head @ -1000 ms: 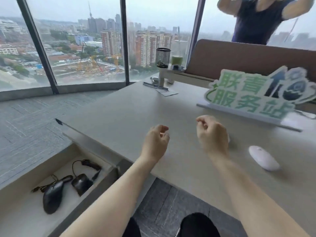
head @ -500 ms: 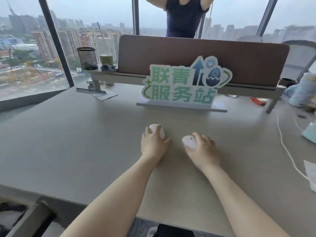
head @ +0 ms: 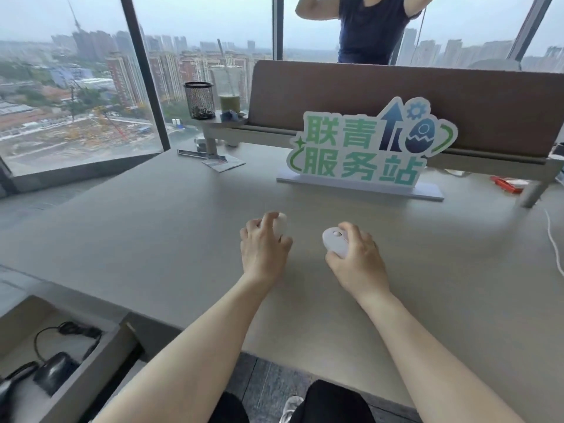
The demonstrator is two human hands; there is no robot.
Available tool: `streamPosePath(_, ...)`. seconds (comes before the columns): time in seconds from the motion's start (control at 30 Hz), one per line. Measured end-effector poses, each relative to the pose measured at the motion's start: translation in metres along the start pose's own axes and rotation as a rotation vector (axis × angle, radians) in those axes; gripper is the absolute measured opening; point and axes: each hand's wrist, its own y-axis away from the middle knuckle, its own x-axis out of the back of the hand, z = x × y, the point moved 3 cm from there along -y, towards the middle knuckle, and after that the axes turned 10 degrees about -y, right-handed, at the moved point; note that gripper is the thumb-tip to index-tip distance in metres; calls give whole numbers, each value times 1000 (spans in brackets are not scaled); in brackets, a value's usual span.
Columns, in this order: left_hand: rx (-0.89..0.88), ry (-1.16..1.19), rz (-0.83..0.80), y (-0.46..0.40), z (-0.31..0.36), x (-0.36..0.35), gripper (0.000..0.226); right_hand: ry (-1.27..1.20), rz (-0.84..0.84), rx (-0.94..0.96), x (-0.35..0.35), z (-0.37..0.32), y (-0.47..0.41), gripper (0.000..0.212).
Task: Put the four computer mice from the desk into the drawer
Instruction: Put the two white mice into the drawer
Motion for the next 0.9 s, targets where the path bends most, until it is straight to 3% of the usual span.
streamPosePath(0.13, 13, 28, 165, 17, -52, 70, 49, -134, -57, 164, -40, -76, 20, 47)
streamPosePath(0.27, 150, -32, 320, 42, -132, 149, 50, -282, -167, 355, -94, -162, 59, 44)
streamPosePath(0.47, 554, -165, 359, 116, -285, 227, 41, -387, -512, 578, -206, -256, 160, 43)
streamPosePath(0.67, 971, -254, 191, 190, -400, 244, 47, -256, -898, 369, -327, -284, 241, 44)
streamPosePath(0.9, 1124, -235, 14, 207, -466, 221, 47, 40, -1211, 174, -427, -278, 284, 59)
